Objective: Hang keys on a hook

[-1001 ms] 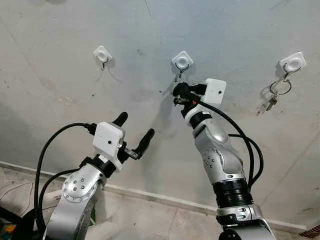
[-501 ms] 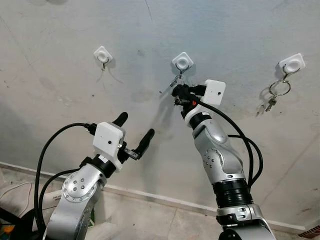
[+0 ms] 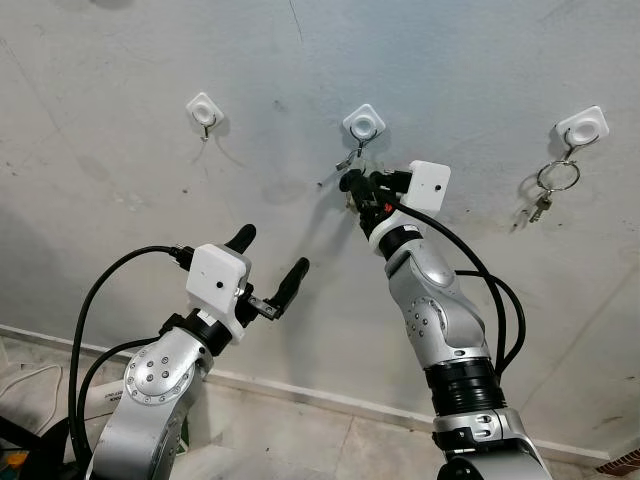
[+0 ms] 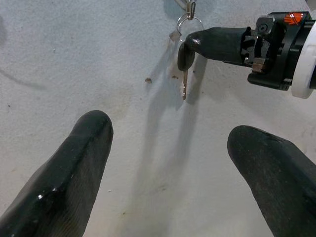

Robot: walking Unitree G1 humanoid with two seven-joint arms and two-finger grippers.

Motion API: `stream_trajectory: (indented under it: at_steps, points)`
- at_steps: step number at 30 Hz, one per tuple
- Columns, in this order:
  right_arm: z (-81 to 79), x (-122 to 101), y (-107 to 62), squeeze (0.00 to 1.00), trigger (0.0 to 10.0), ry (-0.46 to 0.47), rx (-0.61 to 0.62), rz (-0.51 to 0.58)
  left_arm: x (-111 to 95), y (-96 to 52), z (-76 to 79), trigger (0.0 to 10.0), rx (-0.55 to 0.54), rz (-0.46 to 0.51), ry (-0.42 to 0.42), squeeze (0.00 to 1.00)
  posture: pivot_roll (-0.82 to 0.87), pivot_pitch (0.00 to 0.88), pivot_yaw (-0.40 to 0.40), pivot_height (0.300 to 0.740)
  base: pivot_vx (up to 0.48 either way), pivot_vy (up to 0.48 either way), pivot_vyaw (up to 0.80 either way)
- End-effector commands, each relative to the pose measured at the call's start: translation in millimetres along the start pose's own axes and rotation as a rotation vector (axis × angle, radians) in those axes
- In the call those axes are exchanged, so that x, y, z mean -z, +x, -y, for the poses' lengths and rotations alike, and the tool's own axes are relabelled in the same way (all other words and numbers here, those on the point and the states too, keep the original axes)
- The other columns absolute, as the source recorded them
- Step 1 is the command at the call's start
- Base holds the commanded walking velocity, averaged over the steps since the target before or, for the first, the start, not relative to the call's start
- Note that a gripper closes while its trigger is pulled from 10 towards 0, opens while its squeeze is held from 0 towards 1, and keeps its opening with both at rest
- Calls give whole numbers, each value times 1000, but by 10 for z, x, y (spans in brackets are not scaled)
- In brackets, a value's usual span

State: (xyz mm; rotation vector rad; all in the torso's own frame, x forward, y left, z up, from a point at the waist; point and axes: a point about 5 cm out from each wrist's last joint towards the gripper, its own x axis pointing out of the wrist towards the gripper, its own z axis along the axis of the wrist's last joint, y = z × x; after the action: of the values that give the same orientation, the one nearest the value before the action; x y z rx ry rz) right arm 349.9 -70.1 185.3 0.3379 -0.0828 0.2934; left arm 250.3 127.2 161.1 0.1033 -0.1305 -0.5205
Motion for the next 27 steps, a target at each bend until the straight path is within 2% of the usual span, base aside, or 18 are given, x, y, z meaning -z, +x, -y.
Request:
stream_trajectory:
  at_steps: [1, 3, 14, 19, 24, 27]
  points:
    - [-7, 61, -8, 1000, 10000, -23, 10, -17, 30, -9, -22, 10000, -7, -21, 6, 0, 128, 0, 76, 740, 0, 0, 0]
    - [41, 10, -4, 1000, 10000, -53, 24, 7, 35, -9, -26, 10000, -10, -25, 6, 0, 126, 0, 77, 740, 0, 0, 0]
    - [121, -45, -43, 1000, 10000, -90, 38, 41, 45, -8, -32, 10000, -15, -32, 10, 0, 123, 0, 78, 740, 0, 0, 0]
    - [168, -79, -107, 1000, 10000, -168, 28, 51, 61, -23, -51, 10000, -37, -43, 22, 0, 125, 0, 76, 740, 0, 0, 0]
    - [230, -112, -160, 1000, 10000, -194, 44, 59, 66, -41, -53, 10000, -49, -46, 29, 0, 123, 0, 77, 740, 0, 0, 0]
    - [328, -119, -258, 1000, 10000, -204, 64, 63, 77, -52, -70, 10000, -74, -51, 38, 0, 115, 0, 80, 740, 0, 0, 0]
